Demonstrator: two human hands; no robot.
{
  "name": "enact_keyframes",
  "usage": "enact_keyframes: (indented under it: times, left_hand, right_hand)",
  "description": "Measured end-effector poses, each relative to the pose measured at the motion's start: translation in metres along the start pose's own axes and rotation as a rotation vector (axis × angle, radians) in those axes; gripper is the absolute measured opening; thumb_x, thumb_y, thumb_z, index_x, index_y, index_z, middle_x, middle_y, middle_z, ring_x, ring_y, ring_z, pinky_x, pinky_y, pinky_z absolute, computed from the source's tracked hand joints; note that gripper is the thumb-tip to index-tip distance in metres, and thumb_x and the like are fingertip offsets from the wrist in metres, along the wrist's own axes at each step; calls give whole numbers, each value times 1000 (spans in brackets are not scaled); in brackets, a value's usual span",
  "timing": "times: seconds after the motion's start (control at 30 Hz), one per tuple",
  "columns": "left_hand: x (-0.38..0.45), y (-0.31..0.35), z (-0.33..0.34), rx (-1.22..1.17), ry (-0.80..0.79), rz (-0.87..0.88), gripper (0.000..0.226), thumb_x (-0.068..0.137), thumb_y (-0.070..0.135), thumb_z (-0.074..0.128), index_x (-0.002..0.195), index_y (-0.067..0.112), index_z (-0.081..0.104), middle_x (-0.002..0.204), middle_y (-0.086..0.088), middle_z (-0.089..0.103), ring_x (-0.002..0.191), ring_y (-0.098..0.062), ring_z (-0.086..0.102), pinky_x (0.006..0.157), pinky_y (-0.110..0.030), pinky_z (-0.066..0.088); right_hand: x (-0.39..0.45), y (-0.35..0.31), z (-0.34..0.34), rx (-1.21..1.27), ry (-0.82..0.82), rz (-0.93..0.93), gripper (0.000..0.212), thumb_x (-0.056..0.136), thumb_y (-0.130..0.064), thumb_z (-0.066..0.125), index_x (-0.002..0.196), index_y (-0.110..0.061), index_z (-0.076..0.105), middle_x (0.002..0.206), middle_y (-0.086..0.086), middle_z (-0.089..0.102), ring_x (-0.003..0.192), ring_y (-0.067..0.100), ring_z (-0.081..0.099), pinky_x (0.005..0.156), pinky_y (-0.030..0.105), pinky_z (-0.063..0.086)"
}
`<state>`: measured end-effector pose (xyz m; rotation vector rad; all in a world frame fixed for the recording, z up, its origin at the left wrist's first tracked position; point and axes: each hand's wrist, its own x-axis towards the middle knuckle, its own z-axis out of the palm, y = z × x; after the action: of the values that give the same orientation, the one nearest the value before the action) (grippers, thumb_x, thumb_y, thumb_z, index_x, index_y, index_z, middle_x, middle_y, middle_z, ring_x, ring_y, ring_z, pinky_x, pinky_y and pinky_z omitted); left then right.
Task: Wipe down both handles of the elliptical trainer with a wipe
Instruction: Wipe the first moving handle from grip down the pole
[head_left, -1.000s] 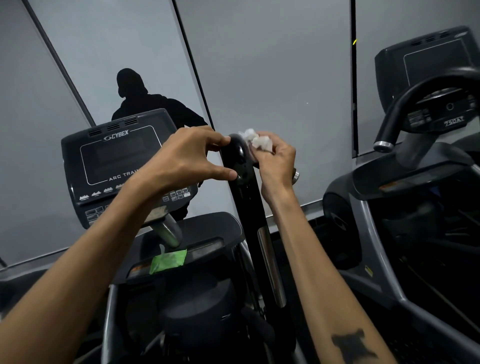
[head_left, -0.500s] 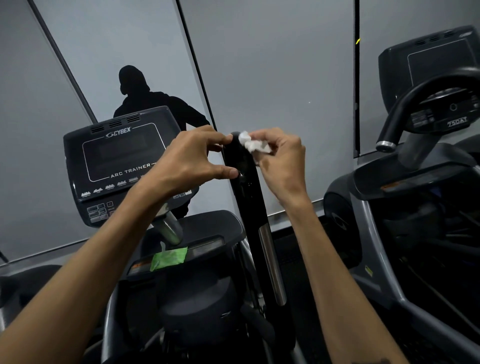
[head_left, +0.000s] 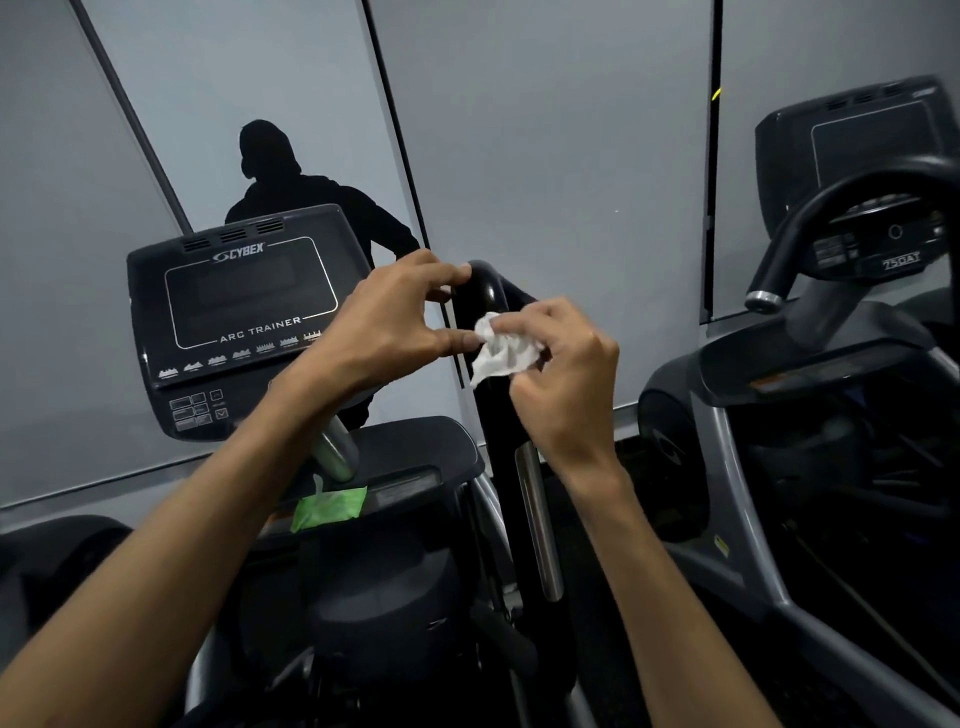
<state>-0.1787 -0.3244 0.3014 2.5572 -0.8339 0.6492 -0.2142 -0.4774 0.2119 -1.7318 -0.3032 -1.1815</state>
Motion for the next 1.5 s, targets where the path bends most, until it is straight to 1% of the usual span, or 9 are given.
enact_keyframes:
  times: [0.23, 0.37, 0.53, 0.67, 0.8, 0.93, 1.07, 1.3, 1.5]
  left_hand:
    - [-1, -1, -1, 7, -36, -2, 56, 79, 34, 85, 130, 24, 65, 115, 10, 58, 112, -13, 63, 94, -47, 52]
    - [-3, -4, 2, -48, -9, 3, 66, 81, 29, 85, 140, 18, 58, 119, 9, 57, 114, -13, 63, 94, -46, 54]
    - [-3, -2, 1, -37, -31, 7, 64, 80, 33, 85, 138, 21, 60, 117, 10, 56, 114, -14, 64, 93, -45, 54]
    - [-5, -1, 3, -36, -11, 2, 65, 82, 31, 83, 141, 20, 58, 121, 6, 57, 114, -15, 63, 94, -44, 54]
    - [-6, 1, 2, -27, -8, -10, 71, 82, 32, 83, 145, 17, 54, 128, 5, 58, 117, -15, 64, 95, -46, 54]
    - [-7, 4, 1, 4, -22, -12, 71, 83, 33, 82, 145, 17, 53, 130, 4, 57, 115, -16, 64, 95, -47, 53]
    - [-6, 4, 3, 10, -11, -15, 70, 83, 31, 83, 145, 17, 53, 130, 4, 58, 111, -15, 65, 96, -46, 53]
    - [-3, 11, 2, 49, -3, -35, 68, 80, 28, 85, 141, 16, 57, 130, 6, 60, 108, -13, 66, 97, -47, 53]
    - [-8, 8, 8, -30, 36, -48, 68, 81, 23, 85, 142, 18, 56, 129, 5, 59, 103, -11, 68, 94, -47, 55]
  right_hand:
    - [59, -4, 24, -32, 8, 39, 27, 84, 1, 72, 101, -16, 82, 93, 5, 73, 82, 14, 65, 76, 23, 52]
    - [14, 0, 8, 8, 15, 52, 32, 80, 9, 70, 103, -12, 80, 92, 2, 67, 77, 10, 61, 68, 6, 43]
    - [37, 7, 16, 28, 48, 70, 23, 81, -1, 79, 100, -14, 81, 89, -1, 69, 77, 8, 62, 70, 8, 43]
    - [24, 6, 17, 47, 56, 49, 28, 80, 6, 77, 101, -12, 81, 90, -2, 67, 75, 3, 60, 68, 4, 42]
    - [2, 15, 10, 169, 80, 167, 24, 81, 4, 78, 100, -11, 80, 89, -7, 68, 77, -5, 62, 69, 8, 44]
    - [35, 22, 23, 402, 106, 311, 11, 85, -14, 80, 92, -23, 80, 90, 1, 75, 81, 15, 70, 75, 32, 57]
    - [8, 27, 14, 580, 65, 367, 16, 86, -8, 80, 89, -24, 78, 93, 10, 76, 84, 14, 69, 79, 26, 56]
    - [37, 26, 27, 666, 129, 421, 24, 86, 1, 76, 75, -20, 71, 63, -13, 67, 65, 1, 61, 65, 18, 51]
    - [-3, 36, 14, 615, 46, 287, 18, 85, -8, 79, 84, -25, 76, 82, 0, 72, 73, 11, 63, 68, 30, 54]
